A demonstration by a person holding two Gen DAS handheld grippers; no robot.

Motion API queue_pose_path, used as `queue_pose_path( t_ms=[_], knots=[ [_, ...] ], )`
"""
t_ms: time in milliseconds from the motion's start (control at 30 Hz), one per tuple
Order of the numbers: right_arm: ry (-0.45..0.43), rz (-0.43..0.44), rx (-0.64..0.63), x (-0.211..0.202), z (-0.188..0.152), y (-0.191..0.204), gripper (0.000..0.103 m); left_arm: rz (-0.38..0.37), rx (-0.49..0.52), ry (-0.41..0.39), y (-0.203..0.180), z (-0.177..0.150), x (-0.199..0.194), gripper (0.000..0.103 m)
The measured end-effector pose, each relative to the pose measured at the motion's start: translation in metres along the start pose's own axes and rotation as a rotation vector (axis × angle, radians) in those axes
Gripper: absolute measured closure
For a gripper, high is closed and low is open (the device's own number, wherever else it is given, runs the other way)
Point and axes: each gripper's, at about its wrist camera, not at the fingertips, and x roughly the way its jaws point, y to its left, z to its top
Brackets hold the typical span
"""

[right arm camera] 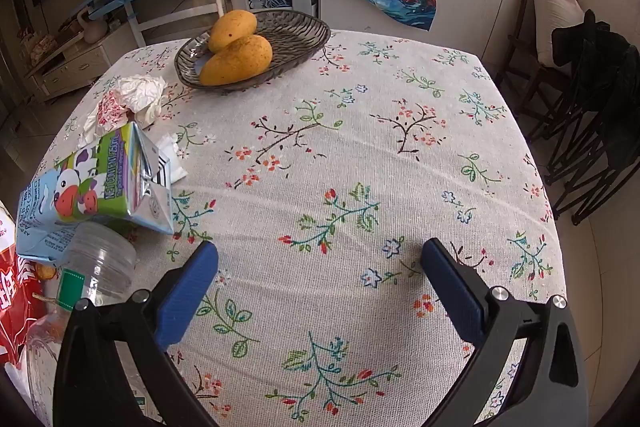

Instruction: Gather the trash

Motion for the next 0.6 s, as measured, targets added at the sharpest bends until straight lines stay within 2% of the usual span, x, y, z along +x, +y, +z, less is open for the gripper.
queue_pose_path(
  t_ms=[133,267,400,500,600],
  knots=[
    [0.0,0.0,0.001,0.0,0.0,0.0,0.006,0.016,0.03,0.013,-0.005,0.001,0.007,0.007],
    [0.001,-0.004,0.014,-0.001,0.0,0.001,0.006,0.009,0.018,-0.002,-0.005,-0.003,0.012,0.007],
    [0.053,0.006,-0.011,-0.002,0.004,-0.01,0.006,0.009,0.023,-0.006,-0.006,0.001,0.012,0.007],
    [0.018,-0.064,0.05,-0.03,-0.01,-0.025,0.006,0.017,0.035,-0.019,-0.008,0.0,0.008,0.007],
    [-0.036,-0.07,0.102,-0.069,-0.02,-0.044,0.006,0.02,0.037,-0.03,-0.008,-0.002,-0.003,0.007]
  ],
)
